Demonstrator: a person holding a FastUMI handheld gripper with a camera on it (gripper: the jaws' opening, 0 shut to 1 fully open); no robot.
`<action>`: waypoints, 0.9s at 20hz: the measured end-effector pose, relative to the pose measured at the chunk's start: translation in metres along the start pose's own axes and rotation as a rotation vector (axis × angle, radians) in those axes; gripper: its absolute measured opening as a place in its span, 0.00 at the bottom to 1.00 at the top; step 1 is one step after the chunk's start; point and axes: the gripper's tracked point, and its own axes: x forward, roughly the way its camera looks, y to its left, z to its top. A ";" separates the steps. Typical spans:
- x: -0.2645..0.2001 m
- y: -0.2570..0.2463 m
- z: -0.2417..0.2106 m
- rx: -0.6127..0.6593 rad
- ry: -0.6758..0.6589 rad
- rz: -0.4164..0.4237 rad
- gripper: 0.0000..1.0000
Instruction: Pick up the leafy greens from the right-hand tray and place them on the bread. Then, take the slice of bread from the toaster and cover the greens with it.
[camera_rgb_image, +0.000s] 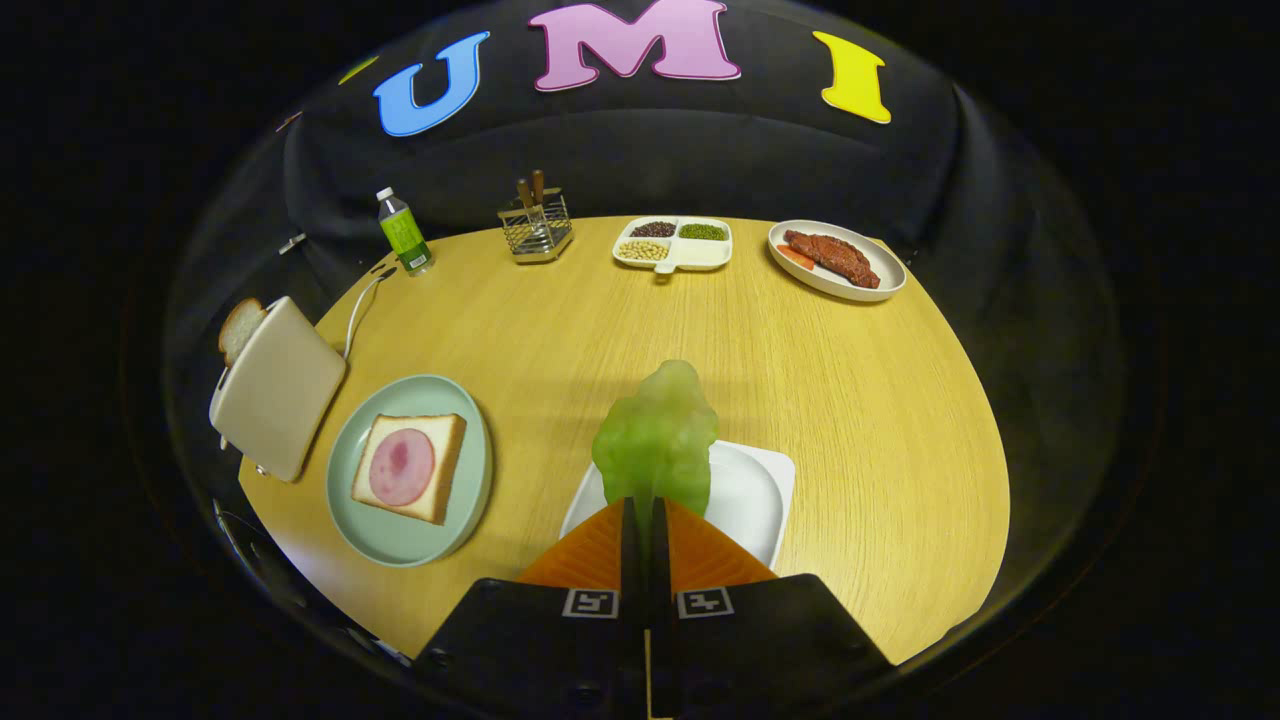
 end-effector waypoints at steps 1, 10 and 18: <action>-0.006 0.007 0.004 -0.014 0.000 0.002 0.06; -0.047 0.097 0.042 -0.054 -0.066 0.070 0.06; -0.030 0.192 0.028 -0.176 -0.047 0.176 0.06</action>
